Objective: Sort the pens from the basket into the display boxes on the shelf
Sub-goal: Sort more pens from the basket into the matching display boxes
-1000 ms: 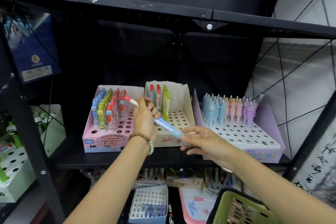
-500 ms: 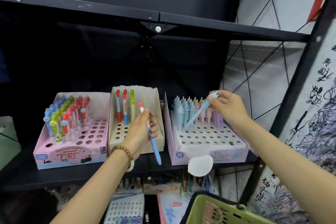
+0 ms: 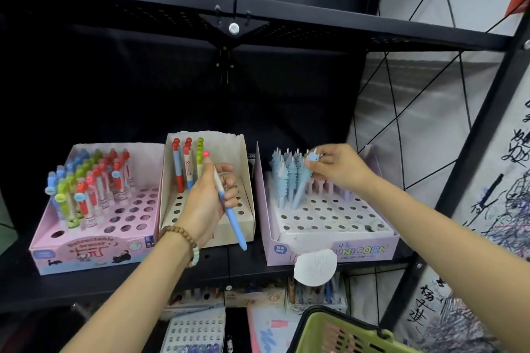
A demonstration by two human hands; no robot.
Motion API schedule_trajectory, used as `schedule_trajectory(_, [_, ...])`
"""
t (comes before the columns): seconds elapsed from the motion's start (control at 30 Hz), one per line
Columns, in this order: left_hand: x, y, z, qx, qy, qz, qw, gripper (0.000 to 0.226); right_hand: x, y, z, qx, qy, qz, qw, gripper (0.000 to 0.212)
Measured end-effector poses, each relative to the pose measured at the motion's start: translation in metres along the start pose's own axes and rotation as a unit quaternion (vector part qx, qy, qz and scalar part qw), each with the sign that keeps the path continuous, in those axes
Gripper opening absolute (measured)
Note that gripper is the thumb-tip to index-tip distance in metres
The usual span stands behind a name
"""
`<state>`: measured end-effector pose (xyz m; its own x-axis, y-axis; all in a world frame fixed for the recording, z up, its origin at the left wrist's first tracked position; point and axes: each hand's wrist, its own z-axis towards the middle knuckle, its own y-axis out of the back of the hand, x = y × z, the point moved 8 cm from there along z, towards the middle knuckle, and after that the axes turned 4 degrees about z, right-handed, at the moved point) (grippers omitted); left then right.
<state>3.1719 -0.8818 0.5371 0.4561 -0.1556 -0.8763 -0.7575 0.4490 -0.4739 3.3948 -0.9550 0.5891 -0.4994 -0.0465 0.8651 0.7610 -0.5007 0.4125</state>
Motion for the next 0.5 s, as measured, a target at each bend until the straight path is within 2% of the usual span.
schedule_trajectory(0.13, [0.001,0.0,0.0,0.014,-0.014,0.023,1.0,0.036,0.004,-0.005,0.002,-0.008,0.008,-0.028,1.0,0.028])
schedule_trajectory(0.3, [0.004,-0.005,-0.003,0.029,-0.015,0.044,0.998,0.031,0.015,-0.013,0.007,0.039,0.01,-0.104,0.994,0.028])
schedule_trajectory(0.37, [0.004,-0.008,-0.004,0.035,-0.014,0.041,0.998,0.031,0.016,-0.025,0.009,0.074,0.007,-0.136,0.988,0.034])
schedule_trajectory(0.5, [0.003,-0.007,-0.006,0.037,-0.012,0.035,0.999,0.031,-0.007,-0.033,0.002,0.071,-0.055,-0.11,0.99,0.044])
